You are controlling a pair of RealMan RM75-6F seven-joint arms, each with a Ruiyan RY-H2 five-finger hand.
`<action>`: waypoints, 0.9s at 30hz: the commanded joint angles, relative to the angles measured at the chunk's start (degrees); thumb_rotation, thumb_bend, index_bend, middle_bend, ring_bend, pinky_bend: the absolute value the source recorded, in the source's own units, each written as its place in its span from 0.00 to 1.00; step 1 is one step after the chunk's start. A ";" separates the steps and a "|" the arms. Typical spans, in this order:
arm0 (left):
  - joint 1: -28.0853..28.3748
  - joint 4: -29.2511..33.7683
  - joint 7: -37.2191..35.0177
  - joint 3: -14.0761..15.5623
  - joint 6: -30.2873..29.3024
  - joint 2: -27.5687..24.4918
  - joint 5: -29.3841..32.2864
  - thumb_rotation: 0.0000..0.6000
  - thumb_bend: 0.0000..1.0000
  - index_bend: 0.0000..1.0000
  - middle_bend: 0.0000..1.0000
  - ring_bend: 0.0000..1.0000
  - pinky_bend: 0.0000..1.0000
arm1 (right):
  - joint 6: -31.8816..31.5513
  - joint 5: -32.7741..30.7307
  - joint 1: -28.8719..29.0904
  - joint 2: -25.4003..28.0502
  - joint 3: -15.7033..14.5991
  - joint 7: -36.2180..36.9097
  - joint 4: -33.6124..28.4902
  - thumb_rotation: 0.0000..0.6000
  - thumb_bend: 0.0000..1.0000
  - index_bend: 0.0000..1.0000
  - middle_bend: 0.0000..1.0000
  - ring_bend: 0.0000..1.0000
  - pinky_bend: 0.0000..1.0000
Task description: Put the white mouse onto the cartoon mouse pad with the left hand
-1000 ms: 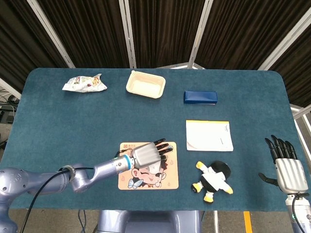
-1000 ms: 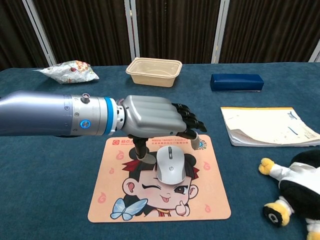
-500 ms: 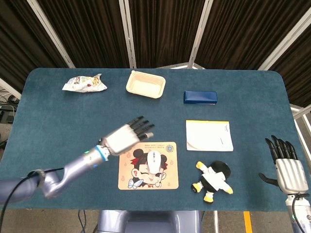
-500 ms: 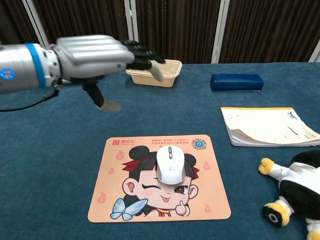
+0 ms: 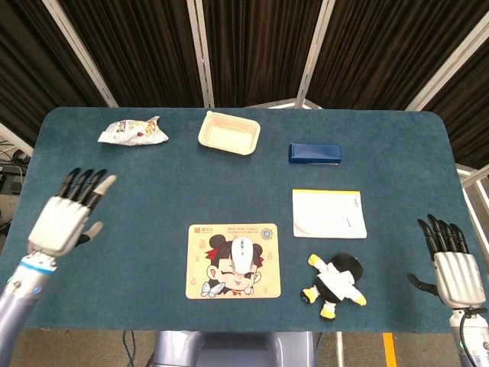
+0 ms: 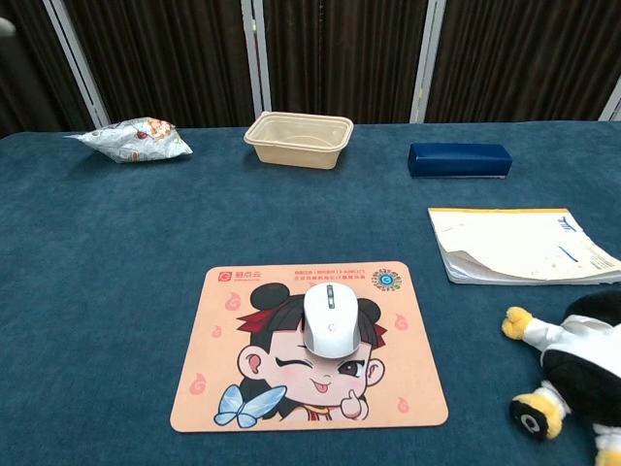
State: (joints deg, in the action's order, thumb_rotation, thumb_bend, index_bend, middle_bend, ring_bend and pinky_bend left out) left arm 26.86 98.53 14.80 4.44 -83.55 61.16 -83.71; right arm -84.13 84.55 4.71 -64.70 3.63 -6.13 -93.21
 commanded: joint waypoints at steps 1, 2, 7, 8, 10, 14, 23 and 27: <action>-5.24 -1.18 -4.19 2.77 -3.02 -1.20 -0.90 1.00 0.29 0.00 0.00 0.00 0.00 | -0.26 0.25 -0.14 -0.04 -0.09 0.15 0.13 1.00 0.10 0.03 0.00 0.00 0.00; -5.88 -1.55 -4.84 3.04 -3.15 -1.16 -0.88 1.00 0.29 0.00 0.00 0.00 0.00 | -0.33 0.32 -0.19 -0.05 -0.12 0.21 0.18 1.00 0.10 0.03 0.00 0.00 0.00; -9.15 -3.97 -8.64 4.05 -4.09 -0.59 -0.64 1.00 0.29 0.00 0.00 0.00 0.00 | -0.56 0.54 -0.32 -0.09 -0.18 0.57 0.45 1.00 0.10 0.03 0.00 0.00 0.00; -9.91 -4.61 -9.65 4.22 -4.43 -0.34 -0.58 1.00 0.29 0.00 0.00 0.00 0.00 | -0.56 0.57 -0.31 -0.12 -0.18 0.58 0.50 1.00 0.10 0.03 0.00 0.00 0.00; -11.66 -6.66 -12.43 4.23 -6.07 0.63 -1.17 1.00 0.28 0.00 0.00 0.00 0.00 | -0.52 0.57 -0.27 -0.20 -0.15 0.50 0.61 1.00 0.10 0.03 0.00 0.00 0.00; -13.58 -10.06 -18.20 3.31 -8.60 2.67 -2.63 1.00 0.28 0.00 0.00 0.00 0.00 | -0.40 0.47 -0.16 -0.32 -0.03 0.05 0.52 1.00 0.10 0.03 0.00 0.00 0.00; -14.75 -11.19 -15.49 1.17 -7.31 4.05 -1.42 1.00 0.29 0.00 0.00 0.00 0.00 | -0.20 0.36 -0.10 -0.25 0.03 0.23 0.36 1.00 0.10 0.03 0.00 0.00 0.00; -15.19 -10.35 -15.48 0.35 -6.61 3.83 -0.99 1.00 0.29 0.00 0.00 0.00 0.00 | -0.03 0.39 0.03 -0.24 0.07 0.10 0.33 1.00 0.10 0.03 0.00 0.00 0.00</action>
State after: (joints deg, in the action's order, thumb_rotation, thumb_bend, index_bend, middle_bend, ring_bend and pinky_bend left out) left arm 11.84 88.00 -0.58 5.00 -90.35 65.03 -84.80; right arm -84.19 84.95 4.72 -64.94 3.70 -6.01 -92.88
